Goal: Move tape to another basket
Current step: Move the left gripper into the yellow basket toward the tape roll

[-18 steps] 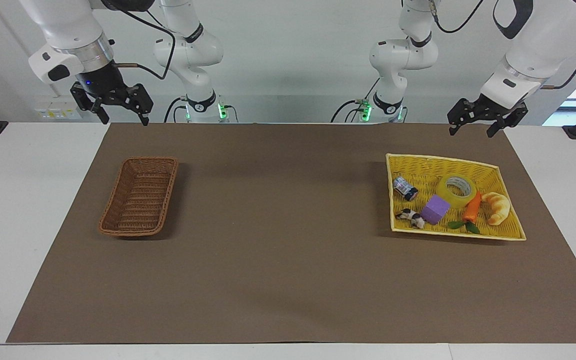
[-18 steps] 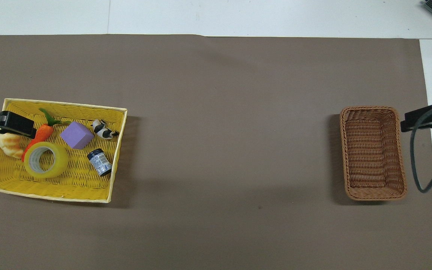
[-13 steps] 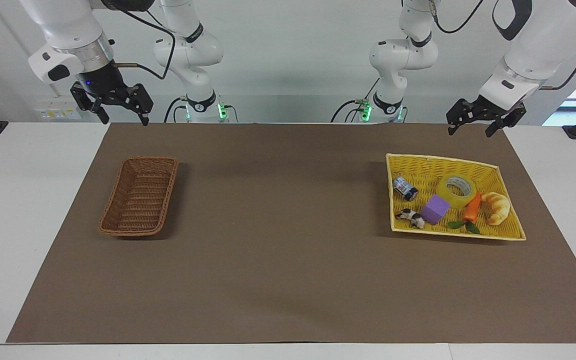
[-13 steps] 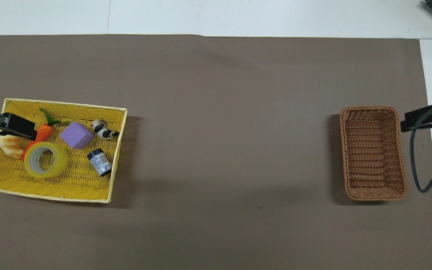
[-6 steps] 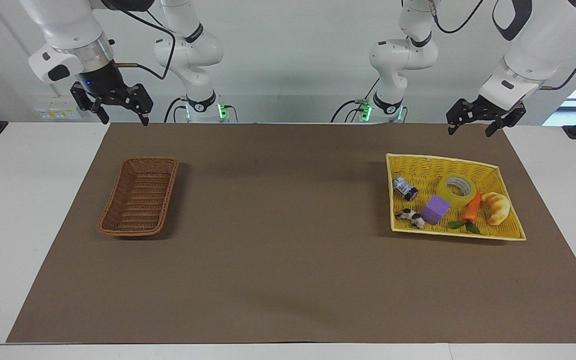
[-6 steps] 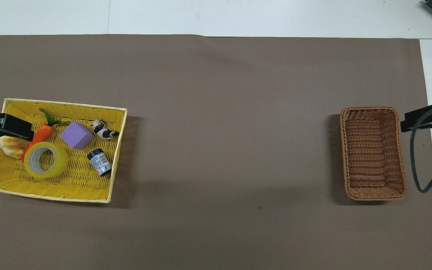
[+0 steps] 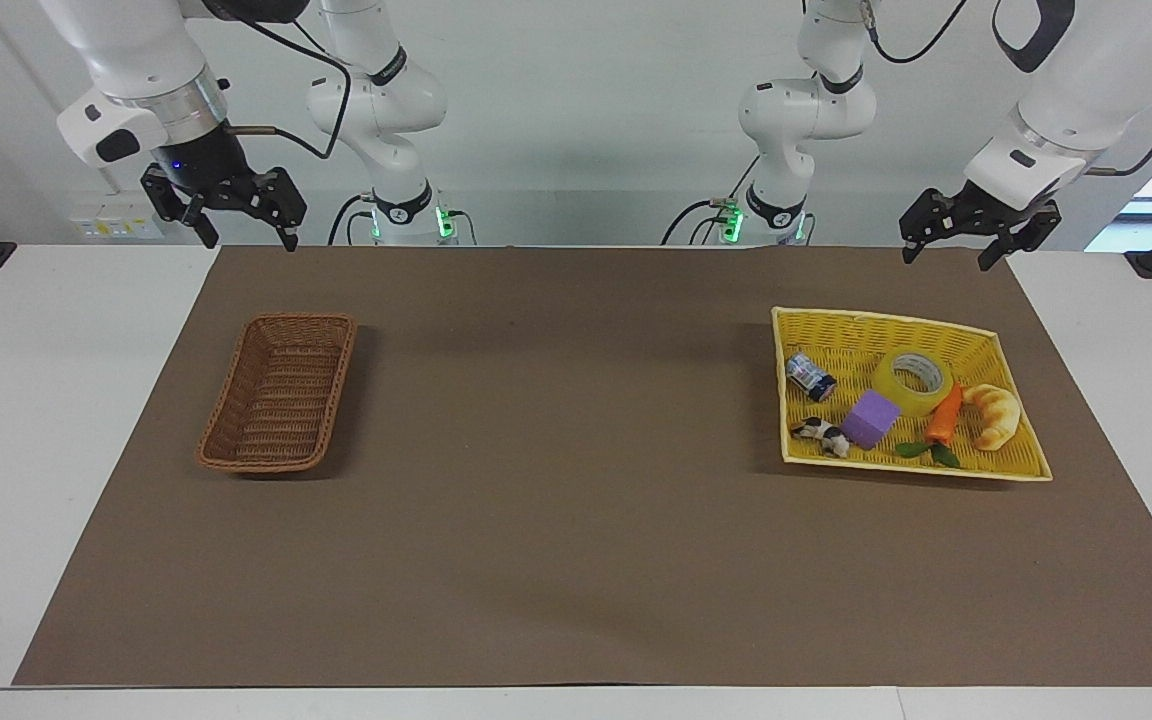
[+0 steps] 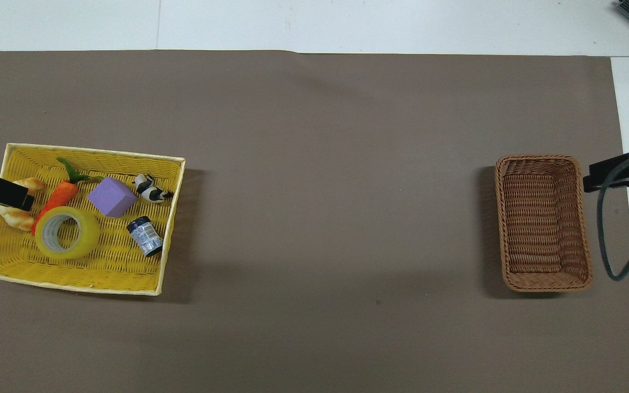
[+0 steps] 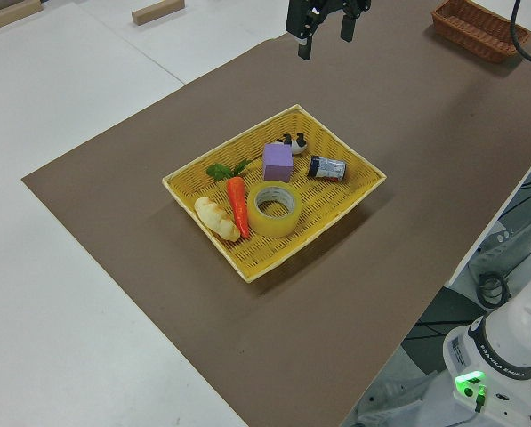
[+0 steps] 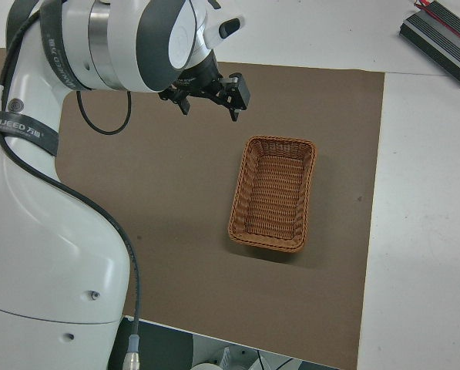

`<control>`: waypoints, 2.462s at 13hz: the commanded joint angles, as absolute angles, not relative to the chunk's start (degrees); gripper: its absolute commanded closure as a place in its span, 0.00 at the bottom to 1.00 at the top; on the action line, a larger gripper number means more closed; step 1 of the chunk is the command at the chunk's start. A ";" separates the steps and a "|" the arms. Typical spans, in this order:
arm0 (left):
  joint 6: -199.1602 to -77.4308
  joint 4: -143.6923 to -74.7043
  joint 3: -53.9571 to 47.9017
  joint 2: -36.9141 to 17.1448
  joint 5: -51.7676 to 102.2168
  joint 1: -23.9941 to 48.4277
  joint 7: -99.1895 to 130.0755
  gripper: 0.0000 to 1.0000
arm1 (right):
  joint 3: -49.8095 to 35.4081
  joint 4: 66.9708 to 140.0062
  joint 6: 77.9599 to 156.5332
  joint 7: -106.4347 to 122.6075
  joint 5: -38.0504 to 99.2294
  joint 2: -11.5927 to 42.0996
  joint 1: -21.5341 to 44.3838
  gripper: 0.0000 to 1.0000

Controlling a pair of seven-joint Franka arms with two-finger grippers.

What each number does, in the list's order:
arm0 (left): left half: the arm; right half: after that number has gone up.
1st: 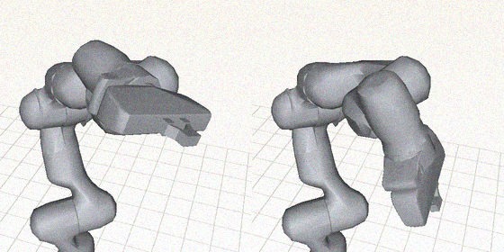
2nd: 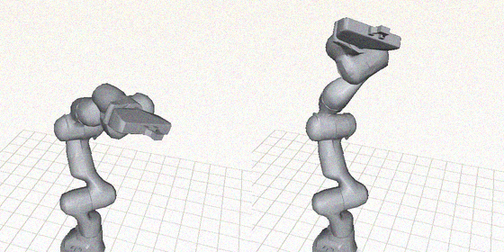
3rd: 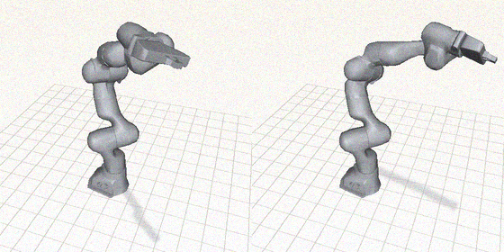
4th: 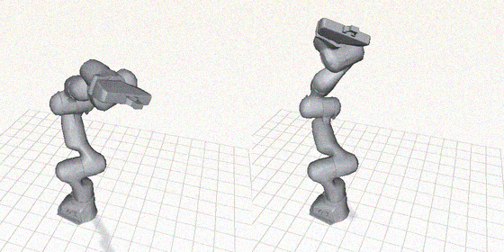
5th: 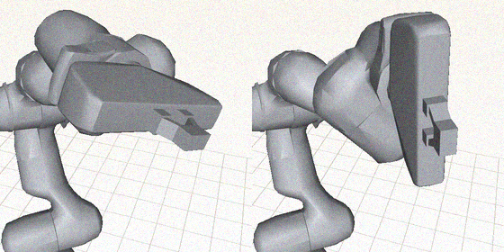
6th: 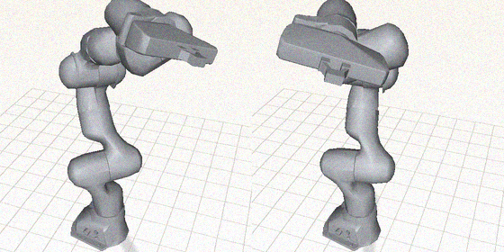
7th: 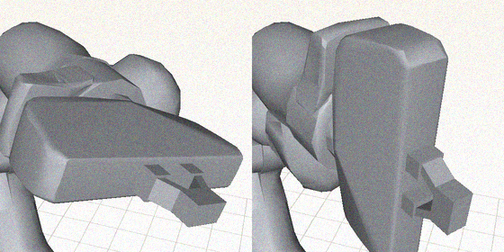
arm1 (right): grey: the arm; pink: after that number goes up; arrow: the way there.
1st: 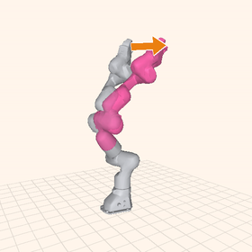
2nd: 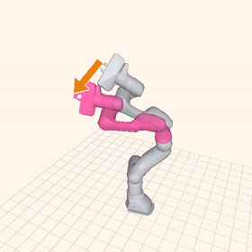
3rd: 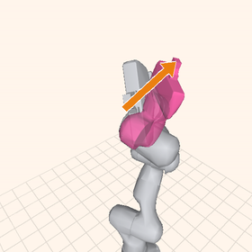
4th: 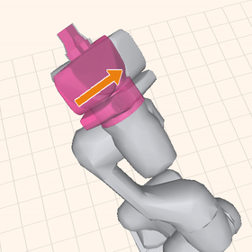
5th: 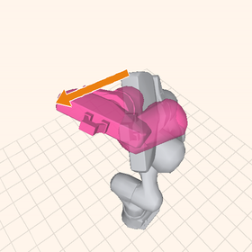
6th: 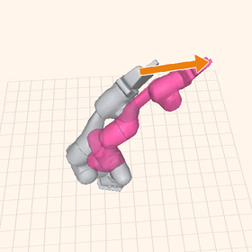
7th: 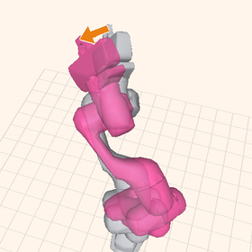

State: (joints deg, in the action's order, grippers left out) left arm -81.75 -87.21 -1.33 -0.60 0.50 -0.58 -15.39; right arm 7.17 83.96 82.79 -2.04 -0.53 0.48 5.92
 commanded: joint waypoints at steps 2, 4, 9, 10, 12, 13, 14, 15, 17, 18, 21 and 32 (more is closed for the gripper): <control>-84.89 -91.13 -1.41 0.26 1.49 -2.55 -23.89 0.00 | 6.94 84.90 82.97 -0.70 -0.53 -0.44 5.80 0.00; -86.48 -92.63 -1.41 0.00 1.41 -3.86 -27.23 0.00 | 6.94 84.90 82.97 -0.70 -0.53 -0.44 5.71 0.00; -91.13 -94.12 -1.32 -2.81 0.88 -6.84 -35.05 0.00 | 6.94 84.90 82.97 -0.70 -0.53 -0.44 5.80 0.00; -92.19 -95.26 -1.32 -2.90 0.79 -7.90 -36.72 0.00 | 6.94 84.90 82.97 -0.70 -0.53 -0.44 5.71 0.00; -95.43 -98.77 -1.23 -2.90 0.70 -9.22 -40.06 0.00 | 6.94 84.90 82.97 -0.70 -0.53 -0.44 5.80 0.00; -97.54 -100.79 -1.23 -2.99 0.62 -9.84 -41.21 0.00 | 6.94 84.90 82.97 -0.70 -0.53 -0.44 5.80 0.00; -99.99 -103.07 -1.06 -2.90 0.44 -10.10 -42.09 0.00 | 6.94 84.90 82.97 -0.70 -0.53 -0.44 5.80 0.00; -102.19 -104.66 -1.14 -3.07 0.44 -11.41 -42.97 0.00 | 6.94 84.90 82.97 -0.70 -0.53 -0.44 5.80 0.00; -104.84 -106.78 -1.14 -5.34 0.44 -11.95 -44.29 0.00 | 6.94 84.90 82.97 -0.70 -0.53 -0.44 5.80 0.00; -106.51 -107.57 -1.14 -6.67 0.44 -12.04 -44.91 0.00 | 6.94 84.90 82.97 -0.70 -0.53 -0.44 5.80 0.00; -114.06 -114.50 -1.05 -7.12 0.35 -12.48 -45.87 0.00 | 6.94 84.90 82.97 -0.70 -0.53 -0.44 5.80 0.00; -124.10 -119.09 -1.05 -13.88 0.35 -14.76 -48.60 0.81 | 6.94 84.90 82.97 -0.70 -0.53 -0.44 5.80 0.00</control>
